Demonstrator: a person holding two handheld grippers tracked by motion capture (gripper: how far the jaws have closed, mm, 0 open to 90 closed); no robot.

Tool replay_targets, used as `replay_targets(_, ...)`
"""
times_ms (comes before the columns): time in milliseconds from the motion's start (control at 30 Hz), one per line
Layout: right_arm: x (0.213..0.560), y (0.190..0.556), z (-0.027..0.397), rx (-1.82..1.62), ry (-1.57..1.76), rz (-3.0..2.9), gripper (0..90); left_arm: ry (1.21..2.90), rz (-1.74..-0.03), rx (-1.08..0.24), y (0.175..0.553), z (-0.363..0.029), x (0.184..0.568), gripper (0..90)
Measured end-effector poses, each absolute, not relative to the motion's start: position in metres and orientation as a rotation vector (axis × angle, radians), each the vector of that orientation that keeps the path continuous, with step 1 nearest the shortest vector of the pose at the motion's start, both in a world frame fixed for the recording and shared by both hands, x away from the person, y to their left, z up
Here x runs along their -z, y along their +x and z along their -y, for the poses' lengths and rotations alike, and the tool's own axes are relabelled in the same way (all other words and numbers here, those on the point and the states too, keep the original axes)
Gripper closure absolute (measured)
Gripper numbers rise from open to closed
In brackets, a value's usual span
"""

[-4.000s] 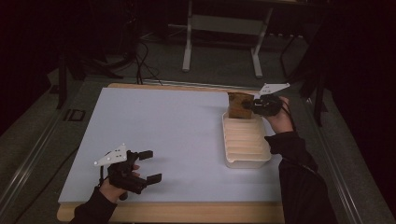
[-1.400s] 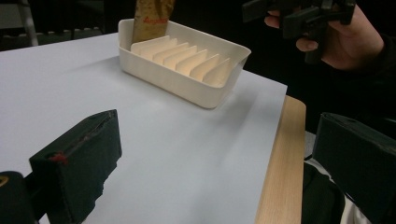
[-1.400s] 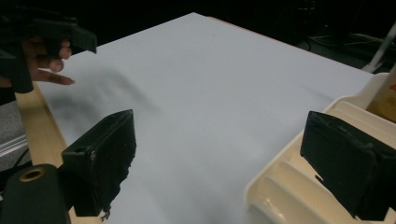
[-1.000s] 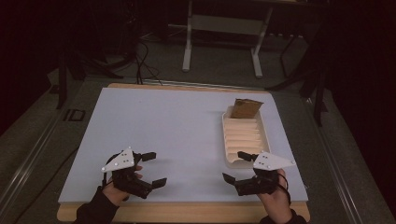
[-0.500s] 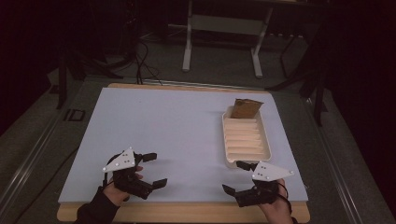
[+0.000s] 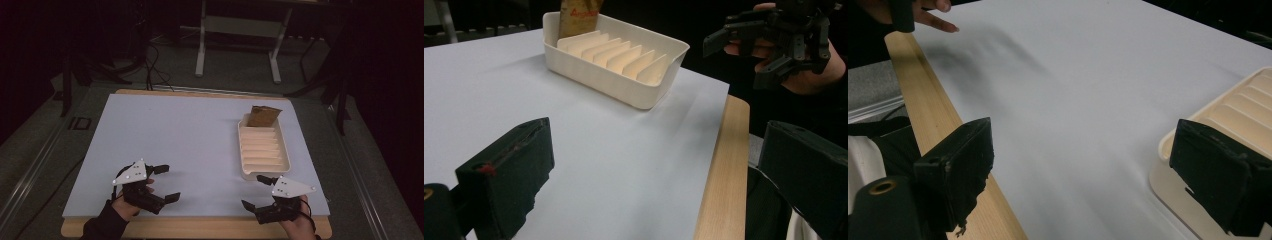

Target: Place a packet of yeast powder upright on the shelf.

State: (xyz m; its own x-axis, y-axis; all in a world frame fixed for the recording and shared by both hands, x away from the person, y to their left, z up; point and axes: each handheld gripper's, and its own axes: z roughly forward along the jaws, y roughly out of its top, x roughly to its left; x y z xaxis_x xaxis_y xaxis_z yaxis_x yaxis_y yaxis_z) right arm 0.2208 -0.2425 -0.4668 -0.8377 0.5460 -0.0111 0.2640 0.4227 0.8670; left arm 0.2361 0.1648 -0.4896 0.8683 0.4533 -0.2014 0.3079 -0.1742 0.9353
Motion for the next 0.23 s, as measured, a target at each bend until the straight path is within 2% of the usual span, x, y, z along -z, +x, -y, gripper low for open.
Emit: replay_targets(233,0.4669,0.2209,0.2430,-1.383,0.701,-2.391,10.5,1.781,-0.575,-0.144,0.2362,-0.1640,0.4897,2.1)
